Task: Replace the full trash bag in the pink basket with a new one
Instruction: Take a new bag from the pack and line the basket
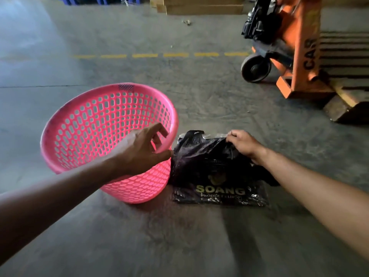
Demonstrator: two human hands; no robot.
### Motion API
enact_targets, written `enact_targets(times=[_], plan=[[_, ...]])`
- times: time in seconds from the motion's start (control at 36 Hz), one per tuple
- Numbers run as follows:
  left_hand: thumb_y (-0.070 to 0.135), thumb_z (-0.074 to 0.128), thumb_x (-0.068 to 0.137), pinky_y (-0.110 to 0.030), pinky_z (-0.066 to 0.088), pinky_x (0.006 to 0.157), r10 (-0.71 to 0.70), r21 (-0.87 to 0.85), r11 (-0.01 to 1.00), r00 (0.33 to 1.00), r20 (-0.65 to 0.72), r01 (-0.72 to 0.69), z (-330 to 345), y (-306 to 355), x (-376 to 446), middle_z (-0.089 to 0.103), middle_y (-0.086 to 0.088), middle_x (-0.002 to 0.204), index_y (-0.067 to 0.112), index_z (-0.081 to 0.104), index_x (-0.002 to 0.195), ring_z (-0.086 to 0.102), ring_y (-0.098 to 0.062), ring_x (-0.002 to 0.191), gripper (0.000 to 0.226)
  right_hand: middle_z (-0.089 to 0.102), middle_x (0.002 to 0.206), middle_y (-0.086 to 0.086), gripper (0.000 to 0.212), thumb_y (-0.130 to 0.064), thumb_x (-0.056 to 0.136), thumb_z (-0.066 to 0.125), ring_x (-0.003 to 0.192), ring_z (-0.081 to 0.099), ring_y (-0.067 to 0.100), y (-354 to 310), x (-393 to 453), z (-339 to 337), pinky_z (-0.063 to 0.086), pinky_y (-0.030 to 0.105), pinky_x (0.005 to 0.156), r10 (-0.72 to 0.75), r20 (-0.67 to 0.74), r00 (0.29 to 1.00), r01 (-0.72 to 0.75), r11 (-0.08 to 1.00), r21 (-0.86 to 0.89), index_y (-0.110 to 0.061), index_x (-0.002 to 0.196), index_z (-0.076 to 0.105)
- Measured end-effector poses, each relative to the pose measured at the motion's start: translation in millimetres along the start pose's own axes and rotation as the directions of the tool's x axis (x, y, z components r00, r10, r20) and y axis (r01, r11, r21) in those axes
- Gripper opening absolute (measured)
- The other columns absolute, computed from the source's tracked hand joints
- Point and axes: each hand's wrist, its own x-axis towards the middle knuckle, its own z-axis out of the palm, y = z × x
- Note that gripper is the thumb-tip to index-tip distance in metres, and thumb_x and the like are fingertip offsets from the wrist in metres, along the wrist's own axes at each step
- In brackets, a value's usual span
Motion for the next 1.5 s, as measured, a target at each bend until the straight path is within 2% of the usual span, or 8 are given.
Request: enact_targets(times=[0.44, 0.56, 0.69, 0.89, 1.0, 1.14, 1.33, 1.5], plan=[[0.063, 0.074, 0.073, -0.029, 0.049, 0.067, -0.08, -0.147, 0.985, 0.995, 0.053, 0.087, 4, -3, 2, 0.066, 0.01, 0.085, 0.032, 0.056, 0.104, 0.061, -0.008, 0.07, 0.048, 0.05, 0.053, -0.007, 0.022, -0.023, 0.088, 0.056, 0.05, 0.045, 0.008, -228, -9, -116, 0.033, 0.016, 0.043, -0.176, -0.375, 0.91, 0.23, 0.968, 0.105, -0.02, 0.067, 0.052], [0.072, 0.062, 0.081, -0.029, 0.052, 0.067, -0.151, -0.231, 0.956, 0.978, 0.142, 0.181, -10, -5, 11, 0.07, 0.008, 0.081, 0.029, 0.064, 0.102, 0.069, -0.007, 0.069, 0.048, 0.048, 0.061, 0.001, 0.024, -0.029, 0.08, 0.055, 0.064, 0.047, 0.017, -303, -27, -120, 0.036, 0.031, 0.06, -0.312, -0.459, 0.832, 0.427, 0.888, 0.171, -0.021, 0.059, 0.045], [0.037, 0.044, 0.106, -0.028, 0.049, 0.062, -0.305, -0.713, 0.644, 0.948, 0.093, 0.277, -63, -26, 23, 0.067, -0.01, 0.088, 0.012, 0.063, 0.109, 0.067, -0.022, 0.068, 0.032, 0.042, 0.055, -0.011, 0.028, -0.021, 0.093, 0.046, 0.046, 0.038, -0.001, -365, -62, -87, 0.028, 0.019, 0.051, -0.646, -0.388, 0.658, 0.699, 0.715, -0.006, -0.024, 0.065, 0.039], [0.073, 0.034, 0.093, -0.043, 0.053, 0.091, -0.543, -0.99, 0.126, 0.84, -0.012, 0.067, -146, -75, 21, 0.066, -0.008, 0.122, 0.026, 0.055, 0.137, 0.071, -0.029, 0.103, 0.067, 0.056, 0.072, -0.003, 0.013, -0.03, 0.089, 0.048, 0.069, 0.056, 0.022, -337, -75, 17, 0.043, 0.036, 0.065, -0.884, 0.047, 0.465, 0.839, 0.423, -0.343, -0.019, 0.094, 0.046], [0.092, 0.048, 0.068, -0.055, 0.05, 0.102, -0.51, -0.983, 0.168, 0.86, -0.028, 0.068, -153, -95, 8, 0.056, -0.004, 0.137, 0.046, 0.044, 0.143, 0.067, -0.033, 0.117, 0.089, 0.056, 0.085, 0.004, 0.023, -0.033, 0.086, 0.047, 0.082, 0.057, 0.032, -296, -73, 77, 0.05, 0.044, 0.07, -0.868, 0.283, 0.407, 0.863, 0.264, -0.431, -0.016, 0.102, 0.042], [0.082, 0.083, 0.029, -0.037, 0.061, 0.077, -0.537, -0.905, 0.3, 0.837, 0.102, 0.302, -133, -115, 6, 0.067, -0.002, 0.122, 0.044, 0.03, 0.152, 0.072, -0.017, 0.09, 0.14, 0.062, 0.091, 0.002, 0.023, -0.03, 0.082, 0.053, 0.087, 0.06, 0.025, -265, -83, 121, 0.049, 0.038, 0.074, -0.859, 0.425, 0.283, 0.912, 0.104, -0.397, -0.018, 0.101, 0.051], [0.036, 0.089, 0.052, -0.05, 0.062, 0.086, -0.693, -0.794, 0.454, 0.72, -0.03, 0.403, -100, -133, 18, 0.08, -0.009, 0.096, 0.019, 0.074, 0.098, 0.077, -0.027, 0.089, 0.051, 0.065, 0.095, 0.003, 0.029, -0.036, 0.083, 0.048, 0.092, 0.062, 0.025, -250, -96, 134, 0.048, 0.037, 0.08, -0.814, 0.544, 0.204, 0.942, 0.013, -0.335, -0.015, 0.104, 0.052], [0.049, 0.077, 0.047, -0.043, 0.061, 0.089, -0.706, -0.704, 0.574, 0.689, -0.165, 0.418, -110, -142, 17, 0.08, -0.001, 0.091, 0.025, 0.077, 0.085, 0.076, -0.022, 0.088, 0.045, 0.056, 0.124, 0.004, 0.051, -0.045, 0.08, 0.065, 0.112, 0.057, 0.024, -246, -88, 70, 0.046, 0.043, 0.091, -0.938, 0.021, 0.345, 0.85, 0.303, -0.432, -0.017, 0.122, 0.057]])
